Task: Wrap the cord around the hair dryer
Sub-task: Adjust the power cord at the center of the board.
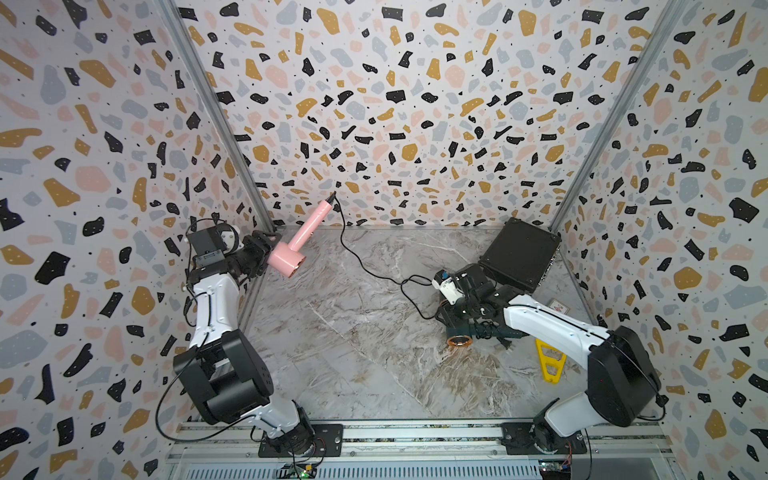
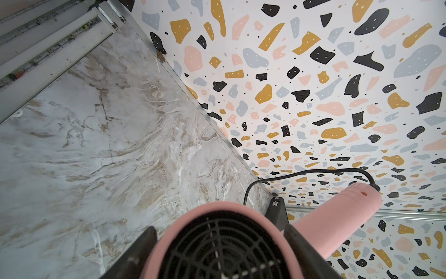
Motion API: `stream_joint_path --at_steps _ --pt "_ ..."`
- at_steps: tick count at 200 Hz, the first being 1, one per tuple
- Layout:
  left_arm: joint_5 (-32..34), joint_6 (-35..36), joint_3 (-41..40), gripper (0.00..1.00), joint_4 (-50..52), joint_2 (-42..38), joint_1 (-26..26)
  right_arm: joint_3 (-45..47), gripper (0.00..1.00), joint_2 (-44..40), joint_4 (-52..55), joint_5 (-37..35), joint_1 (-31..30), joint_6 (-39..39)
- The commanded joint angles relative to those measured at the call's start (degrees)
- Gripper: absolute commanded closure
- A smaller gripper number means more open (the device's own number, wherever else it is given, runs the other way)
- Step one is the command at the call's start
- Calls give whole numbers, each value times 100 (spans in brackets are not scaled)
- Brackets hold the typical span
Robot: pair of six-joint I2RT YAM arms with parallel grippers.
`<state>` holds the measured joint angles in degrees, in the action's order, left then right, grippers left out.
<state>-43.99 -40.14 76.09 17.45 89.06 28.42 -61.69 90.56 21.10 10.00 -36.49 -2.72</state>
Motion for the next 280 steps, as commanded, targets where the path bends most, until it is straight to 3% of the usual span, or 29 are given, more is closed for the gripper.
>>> stream_joint_path --at_steps 1,34,115,135,151,163,184,209,241,280 --pt "-312 -98 45 100 -509 -45 -8 -599 46 581 -340 -547 -203 176" --pt "-352 -82 47 100 -502 -43 -4 -1238 42 1535 -330 -635 -227 181" --pt "-456 -114 43 100 -568 -15 -6 -2329 45 3061 -1322 -758 -271 -331" --pt "-462 -121 35 100 -576 -18 -4 -2401 56 3168 -1399 -840 -271 -370" --pt "-470 -147 36 100 -599 -11 -4 -2303 82 3129 -1483 -840 -271 -373" --pt "-479 -166 20 100 -627 -8 -4 -2052 100 2905 -1544 -915 -271 -393" --pt "-455 -215 -8 100 -664 -20 16 -1266 100 2015 -1734 -1188 -262 -383" --pt "-453 -561 -204 100 -1101 -15 126 -466 100 707 -1219 -1548 -41 -385" --pt "-301 -1391 -651 100 -1969 -109 466 303 100 -551 -357 -1468 1079 -788" --pt "378 -1162 -772 100 -1679 -413 764 614 100 -1462 550 -1415 2255 -916"
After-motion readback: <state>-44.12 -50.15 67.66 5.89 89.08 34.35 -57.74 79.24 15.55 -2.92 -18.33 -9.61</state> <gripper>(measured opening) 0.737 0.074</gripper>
